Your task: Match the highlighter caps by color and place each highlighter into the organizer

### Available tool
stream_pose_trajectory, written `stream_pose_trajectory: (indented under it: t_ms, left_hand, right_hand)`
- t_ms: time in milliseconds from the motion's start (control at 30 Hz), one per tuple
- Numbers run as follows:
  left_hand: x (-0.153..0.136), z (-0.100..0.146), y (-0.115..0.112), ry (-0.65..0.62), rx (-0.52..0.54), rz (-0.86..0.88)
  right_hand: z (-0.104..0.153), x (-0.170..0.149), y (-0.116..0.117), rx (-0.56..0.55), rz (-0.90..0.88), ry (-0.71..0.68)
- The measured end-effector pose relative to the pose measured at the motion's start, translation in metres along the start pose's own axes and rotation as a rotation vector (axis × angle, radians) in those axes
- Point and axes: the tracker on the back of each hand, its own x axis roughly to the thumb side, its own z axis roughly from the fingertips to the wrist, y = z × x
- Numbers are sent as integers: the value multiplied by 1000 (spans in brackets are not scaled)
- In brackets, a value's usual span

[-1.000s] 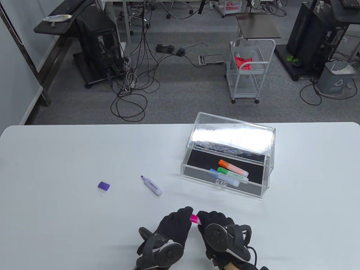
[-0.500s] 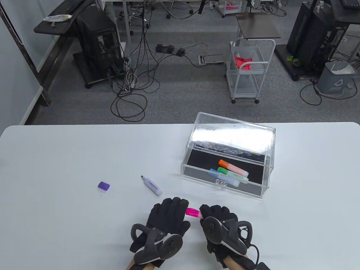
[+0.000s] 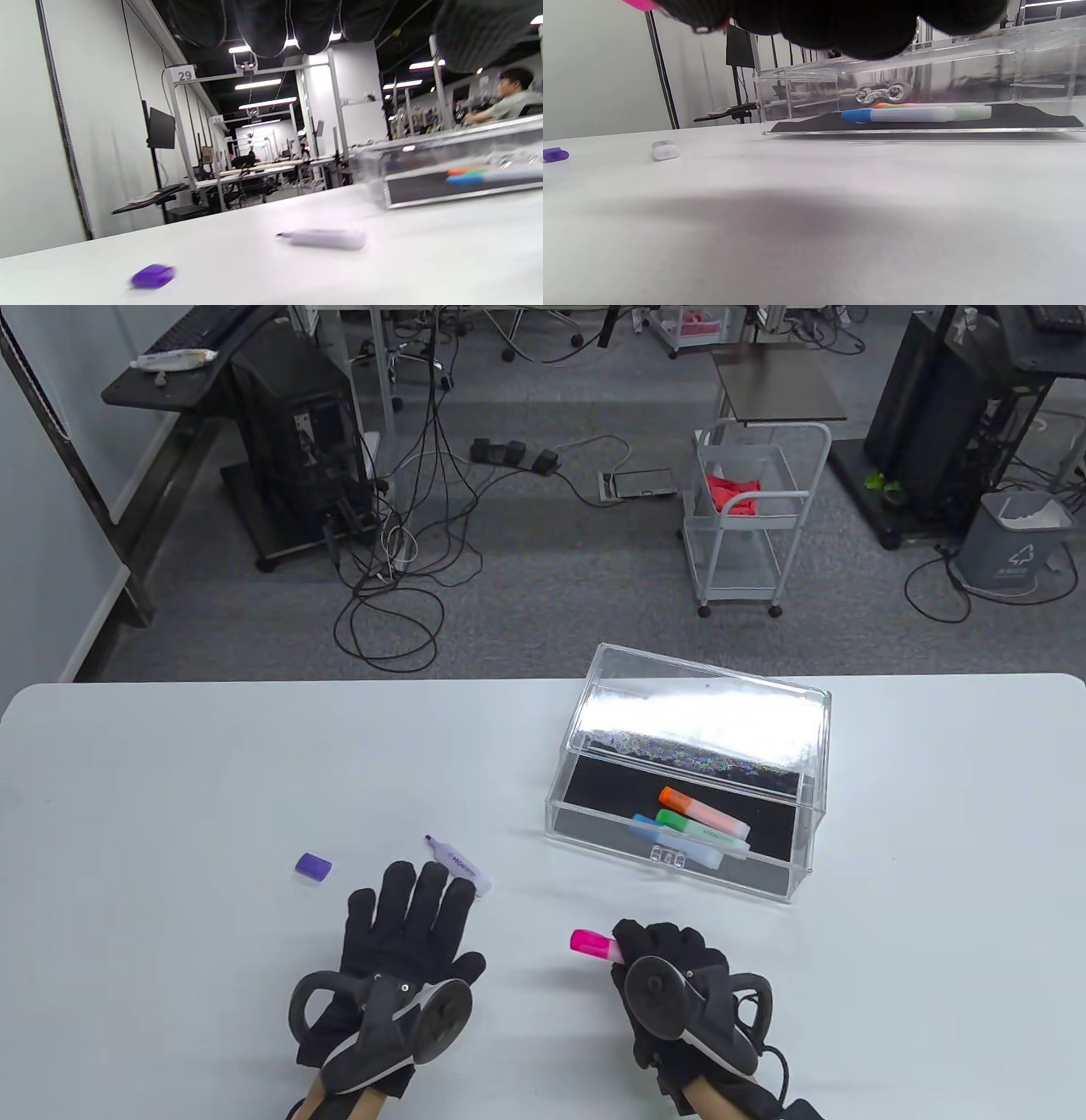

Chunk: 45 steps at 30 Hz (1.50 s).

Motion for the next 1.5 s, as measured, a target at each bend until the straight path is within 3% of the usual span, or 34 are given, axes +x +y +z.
stream_pose_trajectory:
  t_ms: [333, 667, 833, 933, 1033, 1200, 1500]
  left_hand:
    - [-43, 12, -38, 109, -158, 100]
    - [-62, 19, -51, 174, -196, 130]
    - [-71, 21, -52, 202, -199, 156]
    - [-74, 22, -58, 220, -237, 152]
    - [-75, 23, -61, 241, -265, 154]
    - [-79, 26, -62, 257, -266, 173]
    - [-86, 25, -67, 284, -293, 179]
  right_hand:
    - [2, 0, -4, -4, 9, 5]
    - [-8, -4, -16, 18, 28, 17]
    - [-30, -20, -51, 81, -144, 92]
    - [-55, -32, -72, 38, -92, 151]
    - [-80, -42, -79, 30, -48, 207]
    - [-121, -58, -69, 75, 97, 301]
    - [-150, -83, -40, 142, 134, 379]
